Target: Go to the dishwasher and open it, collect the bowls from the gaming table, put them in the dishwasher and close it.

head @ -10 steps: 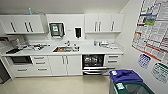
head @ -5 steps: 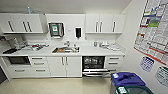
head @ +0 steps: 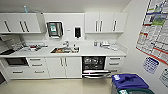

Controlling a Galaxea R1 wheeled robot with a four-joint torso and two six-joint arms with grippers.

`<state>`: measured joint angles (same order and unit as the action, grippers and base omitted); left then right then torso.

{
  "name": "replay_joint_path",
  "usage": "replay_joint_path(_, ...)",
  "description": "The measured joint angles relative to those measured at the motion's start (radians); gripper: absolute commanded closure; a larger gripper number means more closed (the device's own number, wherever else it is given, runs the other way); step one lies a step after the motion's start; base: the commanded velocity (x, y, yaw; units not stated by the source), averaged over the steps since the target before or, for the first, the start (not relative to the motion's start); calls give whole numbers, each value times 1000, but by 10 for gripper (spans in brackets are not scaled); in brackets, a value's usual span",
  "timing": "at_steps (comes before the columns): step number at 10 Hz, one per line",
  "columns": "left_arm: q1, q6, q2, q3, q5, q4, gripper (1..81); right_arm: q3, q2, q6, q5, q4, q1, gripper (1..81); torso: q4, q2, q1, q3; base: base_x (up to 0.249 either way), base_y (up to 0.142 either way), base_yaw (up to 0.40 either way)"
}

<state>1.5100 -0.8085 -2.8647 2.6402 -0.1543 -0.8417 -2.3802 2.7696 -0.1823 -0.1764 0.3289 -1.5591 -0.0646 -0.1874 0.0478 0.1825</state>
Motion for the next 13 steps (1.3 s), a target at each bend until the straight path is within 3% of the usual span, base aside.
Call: replay_joint_path(13, 3, 0, 18, 5, 1, 7, 811, 0, 12, 0, -4, 0, -3, 811, 0, -1, -1, 0, 122, 0, 0)
